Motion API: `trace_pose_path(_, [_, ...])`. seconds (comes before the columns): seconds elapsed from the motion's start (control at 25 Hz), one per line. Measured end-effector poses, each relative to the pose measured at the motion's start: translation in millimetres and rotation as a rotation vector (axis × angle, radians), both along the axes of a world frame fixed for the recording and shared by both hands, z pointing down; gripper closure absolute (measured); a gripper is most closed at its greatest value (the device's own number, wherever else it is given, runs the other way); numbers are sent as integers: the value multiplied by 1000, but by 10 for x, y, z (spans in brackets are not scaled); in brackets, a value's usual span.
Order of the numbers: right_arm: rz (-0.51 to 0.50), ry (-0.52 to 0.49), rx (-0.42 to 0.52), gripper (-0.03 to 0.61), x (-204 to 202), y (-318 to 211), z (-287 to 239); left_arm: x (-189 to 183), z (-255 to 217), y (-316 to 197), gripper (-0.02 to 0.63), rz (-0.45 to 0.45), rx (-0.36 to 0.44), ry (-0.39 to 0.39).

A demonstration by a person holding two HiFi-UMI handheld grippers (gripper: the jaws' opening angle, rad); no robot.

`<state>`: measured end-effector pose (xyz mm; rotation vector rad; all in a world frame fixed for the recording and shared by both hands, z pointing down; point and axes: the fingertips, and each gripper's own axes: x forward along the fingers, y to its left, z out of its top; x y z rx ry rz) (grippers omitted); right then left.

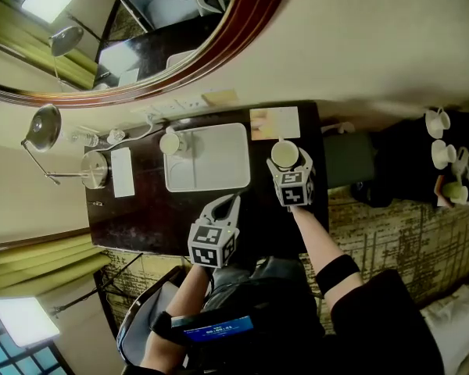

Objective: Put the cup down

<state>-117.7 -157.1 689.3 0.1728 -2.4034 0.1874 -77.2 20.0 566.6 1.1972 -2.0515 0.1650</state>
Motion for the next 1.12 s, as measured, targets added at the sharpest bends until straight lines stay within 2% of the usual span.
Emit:
trace_pose_path(0.24, [17, 15, -3, 152, -31, -25, 101, -64, -35, 80, 609, -32, -2, -8])
trace_pose_path(0.48, [25, 31, 5, 147, -3, 9, 156, -51, -41, 152, 609, -26, -5, -2])
trace_pose_path(0.76, [33, 67, 39, 107, 46, 15, 187, -74, -56, 255, 609, -33, 5, -18])
trace_pose_path(0.88, [29, 69, 46, 104, 93, 23, 210, -37, -109, 249, 609, -22, 33, -8])
trace_pose_path(1.12, [28, 63, 106, 105, 256, 59, -213, -94, -272, 333, 609, -41, 96, -38])
